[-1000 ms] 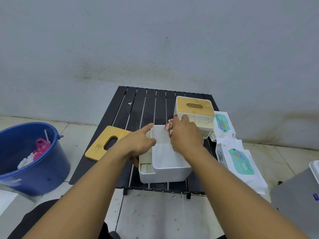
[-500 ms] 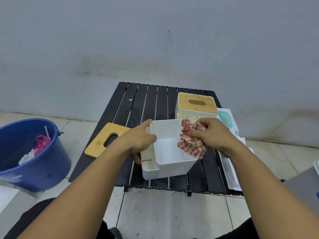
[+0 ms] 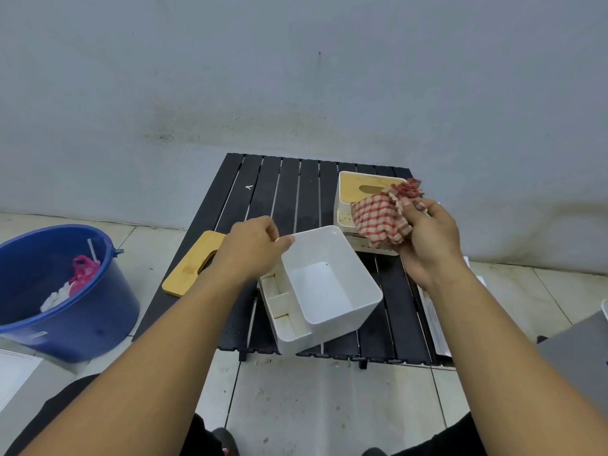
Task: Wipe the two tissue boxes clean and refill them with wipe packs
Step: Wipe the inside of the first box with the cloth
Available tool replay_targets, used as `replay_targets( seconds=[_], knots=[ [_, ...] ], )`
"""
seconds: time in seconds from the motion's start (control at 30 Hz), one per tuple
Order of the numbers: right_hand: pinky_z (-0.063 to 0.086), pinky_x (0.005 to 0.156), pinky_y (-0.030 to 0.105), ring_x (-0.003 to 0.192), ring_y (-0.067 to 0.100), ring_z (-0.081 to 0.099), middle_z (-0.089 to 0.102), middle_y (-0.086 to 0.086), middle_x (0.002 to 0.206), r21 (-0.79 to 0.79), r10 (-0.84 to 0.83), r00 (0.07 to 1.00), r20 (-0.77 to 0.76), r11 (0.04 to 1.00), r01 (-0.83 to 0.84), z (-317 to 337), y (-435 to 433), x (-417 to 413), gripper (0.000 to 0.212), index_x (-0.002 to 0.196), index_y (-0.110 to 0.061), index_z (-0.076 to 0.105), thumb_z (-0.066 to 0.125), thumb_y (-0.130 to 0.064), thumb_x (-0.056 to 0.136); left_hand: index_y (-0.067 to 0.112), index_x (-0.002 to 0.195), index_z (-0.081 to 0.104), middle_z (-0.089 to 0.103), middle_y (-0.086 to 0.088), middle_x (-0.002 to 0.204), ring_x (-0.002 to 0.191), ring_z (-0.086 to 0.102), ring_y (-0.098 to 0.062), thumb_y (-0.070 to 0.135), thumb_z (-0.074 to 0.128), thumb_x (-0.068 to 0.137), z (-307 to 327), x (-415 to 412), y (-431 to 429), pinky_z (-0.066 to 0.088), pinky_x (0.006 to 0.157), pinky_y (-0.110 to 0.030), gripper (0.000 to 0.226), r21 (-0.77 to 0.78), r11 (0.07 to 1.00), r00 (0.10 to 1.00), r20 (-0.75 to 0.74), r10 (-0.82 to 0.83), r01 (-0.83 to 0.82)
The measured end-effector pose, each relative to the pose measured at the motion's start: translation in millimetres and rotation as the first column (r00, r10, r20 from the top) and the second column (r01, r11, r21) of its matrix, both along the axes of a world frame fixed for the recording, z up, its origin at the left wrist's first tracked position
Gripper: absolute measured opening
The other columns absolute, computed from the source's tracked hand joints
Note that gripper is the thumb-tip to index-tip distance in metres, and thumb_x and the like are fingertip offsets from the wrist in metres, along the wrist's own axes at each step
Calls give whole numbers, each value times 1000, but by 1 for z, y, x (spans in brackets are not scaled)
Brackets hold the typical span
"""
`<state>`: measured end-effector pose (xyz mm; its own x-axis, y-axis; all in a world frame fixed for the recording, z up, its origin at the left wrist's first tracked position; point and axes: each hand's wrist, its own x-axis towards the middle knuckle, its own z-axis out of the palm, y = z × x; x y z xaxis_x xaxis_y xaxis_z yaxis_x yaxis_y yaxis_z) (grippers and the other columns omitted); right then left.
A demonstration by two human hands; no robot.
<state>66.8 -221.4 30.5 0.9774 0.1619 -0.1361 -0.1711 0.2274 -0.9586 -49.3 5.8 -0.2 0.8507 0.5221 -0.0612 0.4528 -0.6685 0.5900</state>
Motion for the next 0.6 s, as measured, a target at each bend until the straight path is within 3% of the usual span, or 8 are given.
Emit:
replay_targets(
  seconds=[0.13, 0.23, 0.33, 0.47, 0.53, 0.6],
  knots=[
    [59, 84, 46, 106, 25, 71, 72, 8, 119, 45, 82, 996, -35, 996, -80, 9, -8, -12, 20, 121, -13, 63, 55, -17, 103, 23, 94, 70, 72, 0, 95, 84, 65, -20, 39, 62, 100, 0, 0, 0, 54, 70, -35, 19, 114, 993, 999, -39, -30, 34],
    [59, 76, 38, 100, 22, 73, 75, 6, 114, 114, 142, 987, -76, 985, -133, 15, -11, -20, 14, 112, -16, 66, 56, -16, 102, 23, 107, 71, 70, -1, 104, 87, 66, -23, 32, 58, 100, 10, -7, 7, 55, 70, -34, 18, 135, 990, 987, -159, -17, 39],
    [59, 72, 33, 96, 21, 75, 76, 7, 111, 200, 182, 974, -138, 968, -152, 20, -12, -26, 17, 113, -13, 68, 61, -17, 98, 22, 126, 65, 69, -5, 110, 85, 73, -26, 24, 56, 101, 17, -18, 13, 65, 75, -40, 27, 21, 998, 965, -258, -46, 53],
    [59, 75, 35, 92, 23, 73, 74, 9, 111, 197, 238, 951, -197, 960, -200, 20, -10, -28, 33, 122, -6, 68, 68, -17, 91, 22, 141, 53, 69, -7, 105, 74, 77, -29, 17, 55, 99, 20, -23, 15, 67, 67, -43, 42, -153, 988, 964, -257, -68, 29],
    [61, 76, 41, 94, 27, 74, 75, 12, 109, 177, 263, 943, -205, 957, -228, 18, -9, -29, 33, 120, -4, 68, 70, -12, 88, 23, 145, 49, 69, -7, 103, 73, 77, -30, 14, 53, 98, 21, -24, 13, 66, 66, -44, 48, -198, 980, 968, -239, -73, 25],
    [59, 88, 51, 104, 33, 72, 74, 16, 114, 136, 267, 947, -181, 960, -244, 14, -8, -29, 40, 124, 0, 66, 71, -7, 85, 23, 148, 45, 72, -10, 98, 70, 77, -32, 13, 51, 97, 22, -24, 13, 66, 66, -45, 52, -252, 968, 973, -219, -69, 12]
  ],
)
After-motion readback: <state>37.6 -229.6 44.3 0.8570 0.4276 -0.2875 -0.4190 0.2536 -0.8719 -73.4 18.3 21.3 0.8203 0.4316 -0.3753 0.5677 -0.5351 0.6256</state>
